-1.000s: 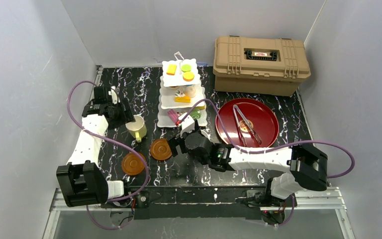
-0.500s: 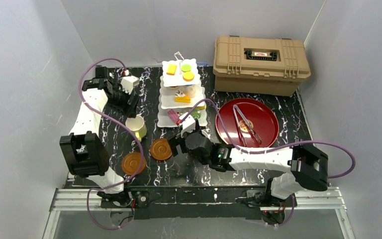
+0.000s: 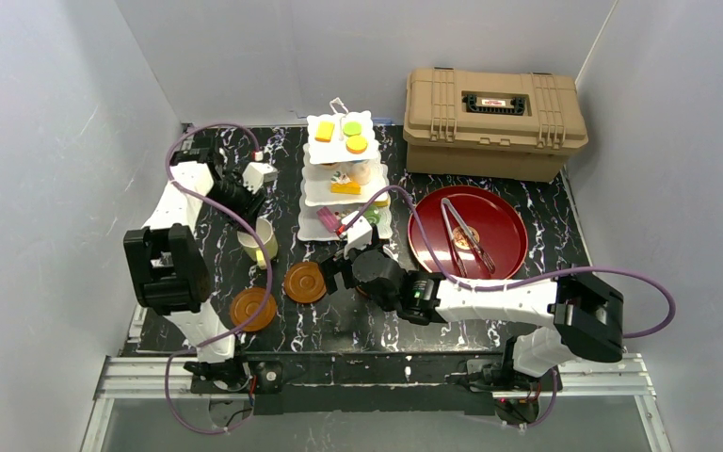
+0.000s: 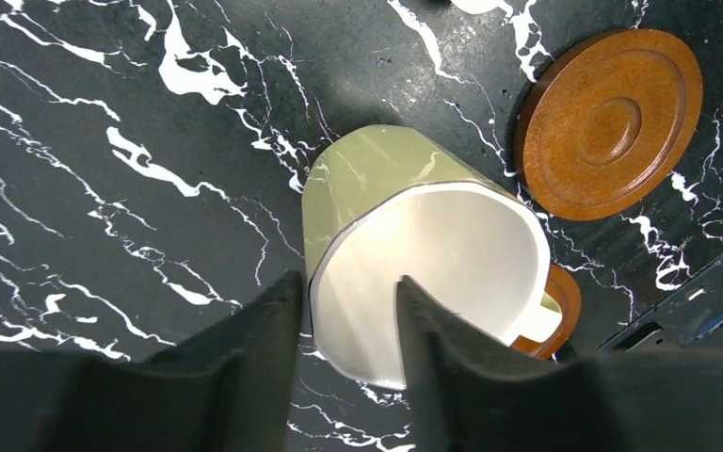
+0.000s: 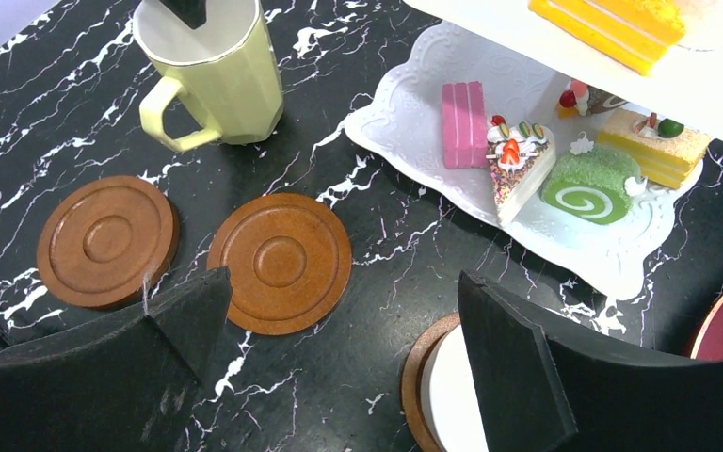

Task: Serve the afternoon tea
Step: Pick up the cup at the center of the board.

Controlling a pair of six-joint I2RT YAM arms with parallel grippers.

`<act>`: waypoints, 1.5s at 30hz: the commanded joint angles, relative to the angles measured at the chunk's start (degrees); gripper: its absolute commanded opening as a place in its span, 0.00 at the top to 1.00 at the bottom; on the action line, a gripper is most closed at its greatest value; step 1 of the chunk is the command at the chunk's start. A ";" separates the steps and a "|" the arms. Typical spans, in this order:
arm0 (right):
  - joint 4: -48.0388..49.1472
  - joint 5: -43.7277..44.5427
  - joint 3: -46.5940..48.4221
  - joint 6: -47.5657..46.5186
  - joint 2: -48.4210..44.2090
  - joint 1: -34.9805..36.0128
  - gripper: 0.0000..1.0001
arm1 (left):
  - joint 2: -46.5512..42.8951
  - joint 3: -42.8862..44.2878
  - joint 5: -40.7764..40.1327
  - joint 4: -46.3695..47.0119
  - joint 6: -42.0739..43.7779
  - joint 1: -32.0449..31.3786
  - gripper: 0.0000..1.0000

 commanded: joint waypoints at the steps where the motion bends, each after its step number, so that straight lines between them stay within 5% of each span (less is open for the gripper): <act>1: 1.73 1.43 0.50 0.93 -1.14 0.23 0.02 | 0.16 -1.97 0.36 1.00 -0.77 -0.71 0.67; 4: 1.57 1.10 1.09 0.78 -0.23 0.25 0.02 | -1.25 -2.80 0.17 1.68 -3.56 -1.11 0.93; 6: 1.64 0.58 1.69 0.40 0.66 0.23 0.02 | -3.10 -3.04 0.07 1.70 -5.79 -1.14 1.00; 22: 3.53 -7.47 11.87 -4.57 9.53 0.39 0.02 | -23.24 -9.30 -4.14 1.43 -36.49 -1.74 1.00; 37: 0.08 -16.37 19.59 -6.71 16.95 1.31 0.02 | -25.58 -10.01 -5.88 1.04 -41.24 -6.27 1.00; 42: 0.05 -15.33 20.78 -7.83 18.21 1.24 0.11 | -27.09 -10.21 -5.57 0.78 -40.86 -6.69 1.00; 45: -1.05 -16.65 22.46 -8.47 18.64 1.11 0.29 | -28.07 -9.74 -5.57 -0.42 -39.76 -6.70 1.00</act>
